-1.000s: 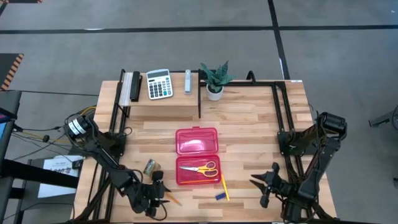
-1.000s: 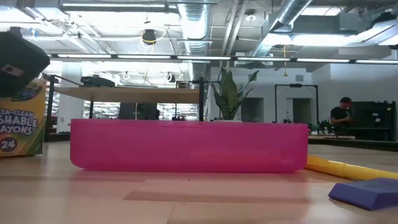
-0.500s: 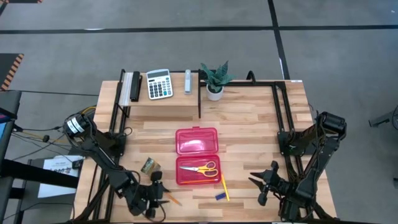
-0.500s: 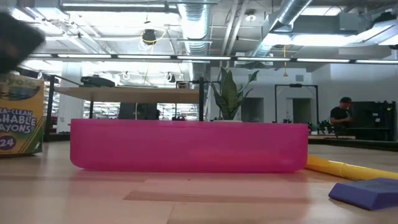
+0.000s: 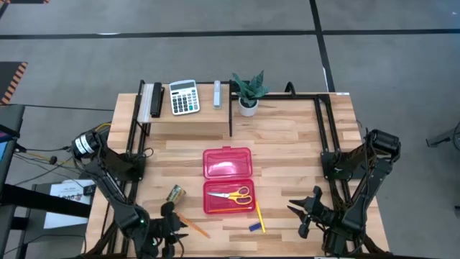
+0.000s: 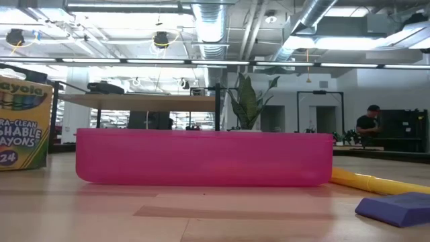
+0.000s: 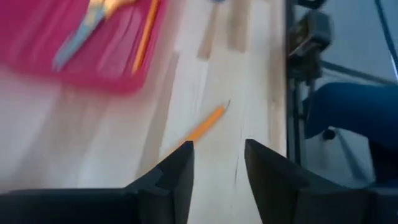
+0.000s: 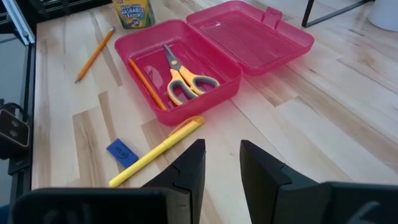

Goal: Pack school essentials
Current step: Put the yellow crayon box into the red supply box

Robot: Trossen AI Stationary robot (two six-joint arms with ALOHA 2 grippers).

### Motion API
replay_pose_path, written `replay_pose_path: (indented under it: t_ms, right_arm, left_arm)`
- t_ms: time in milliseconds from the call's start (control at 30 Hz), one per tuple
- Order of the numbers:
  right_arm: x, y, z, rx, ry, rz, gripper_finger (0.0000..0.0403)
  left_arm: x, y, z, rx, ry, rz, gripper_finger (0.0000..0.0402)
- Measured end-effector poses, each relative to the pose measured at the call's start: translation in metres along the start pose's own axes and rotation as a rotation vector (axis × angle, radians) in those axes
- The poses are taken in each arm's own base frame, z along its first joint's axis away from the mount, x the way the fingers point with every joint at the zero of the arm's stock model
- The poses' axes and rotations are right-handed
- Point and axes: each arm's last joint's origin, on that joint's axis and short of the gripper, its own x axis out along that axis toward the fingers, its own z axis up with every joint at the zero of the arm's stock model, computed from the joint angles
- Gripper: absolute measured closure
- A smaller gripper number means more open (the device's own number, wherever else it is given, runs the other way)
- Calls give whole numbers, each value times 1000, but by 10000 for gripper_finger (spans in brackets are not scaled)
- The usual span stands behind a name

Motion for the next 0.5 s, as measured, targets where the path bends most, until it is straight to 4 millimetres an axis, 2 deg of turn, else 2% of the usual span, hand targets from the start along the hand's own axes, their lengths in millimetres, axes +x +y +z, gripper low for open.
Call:
replay_pose_path:
  t_ms: [133, 267, 400, 500]
  right_arm:
    - [-1, 0, -1, -4, 8, 4, 295]
    - [-2, -1, -1, -15, 9, 0, 295]
    - [-1, -1, -1, -19, 9, -3, 295]
    - [0, -1, 0, -36, 9, -7, 295]
  left_arm:
    - [-4, -6, -16, -152, 69, -26, 228]
    - [-9, -3, -29, -260, 177, 10, 192]
    - [-13, 7, -35, -282, 193, 115, 172]
    - [-8, 5, -35, -206, 180, 91, 170]
